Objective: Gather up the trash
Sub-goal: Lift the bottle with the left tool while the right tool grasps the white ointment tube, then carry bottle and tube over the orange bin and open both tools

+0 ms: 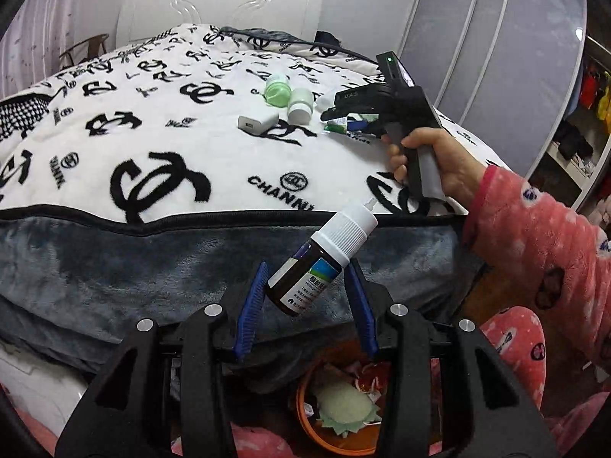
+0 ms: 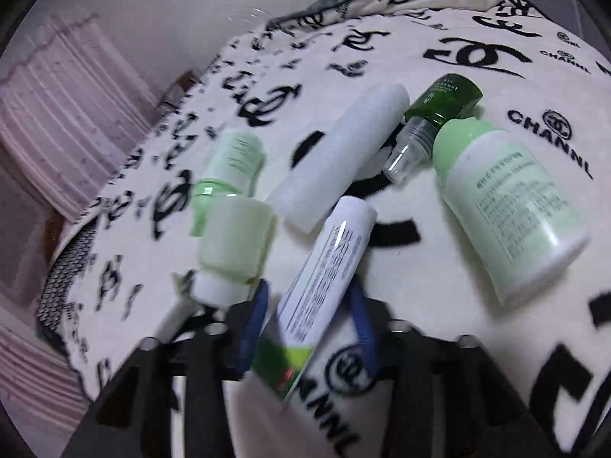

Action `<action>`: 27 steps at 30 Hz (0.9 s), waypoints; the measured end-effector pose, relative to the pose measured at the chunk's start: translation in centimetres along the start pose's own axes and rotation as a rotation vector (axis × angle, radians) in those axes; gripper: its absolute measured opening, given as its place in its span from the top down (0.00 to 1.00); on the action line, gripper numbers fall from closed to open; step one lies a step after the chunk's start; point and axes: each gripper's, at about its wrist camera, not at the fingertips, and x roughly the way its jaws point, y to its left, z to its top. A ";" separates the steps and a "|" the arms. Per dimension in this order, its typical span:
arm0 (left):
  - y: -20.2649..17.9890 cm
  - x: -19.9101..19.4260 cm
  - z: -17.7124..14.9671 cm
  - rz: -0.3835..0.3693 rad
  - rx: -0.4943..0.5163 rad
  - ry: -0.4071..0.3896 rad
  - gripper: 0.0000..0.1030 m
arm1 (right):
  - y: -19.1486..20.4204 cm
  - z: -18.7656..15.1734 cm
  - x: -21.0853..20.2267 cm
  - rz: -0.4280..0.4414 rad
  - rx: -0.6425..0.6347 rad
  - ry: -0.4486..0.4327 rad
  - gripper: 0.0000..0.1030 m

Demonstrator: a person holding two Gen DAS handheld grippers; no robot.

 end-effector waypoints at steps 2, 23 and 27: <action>0.1 0.3 -0.1 -0.004 -0.002 0.005 0.60 | 0.4 -0.2 0.1 -0.031 -0.035 -0.006 0.68; -5.1 0.4 -4.7 -0.072 0.049 0.077 0.60 | 4.3 -16.4 -20.0 -0.049 -0.398 -0.124 0.80; -6.2 3.2 -8.2 -0.080 0.053 0.188 0.60 | 2.2 -24.0 -20.9 -0.070 -0.425 -0.036 0.80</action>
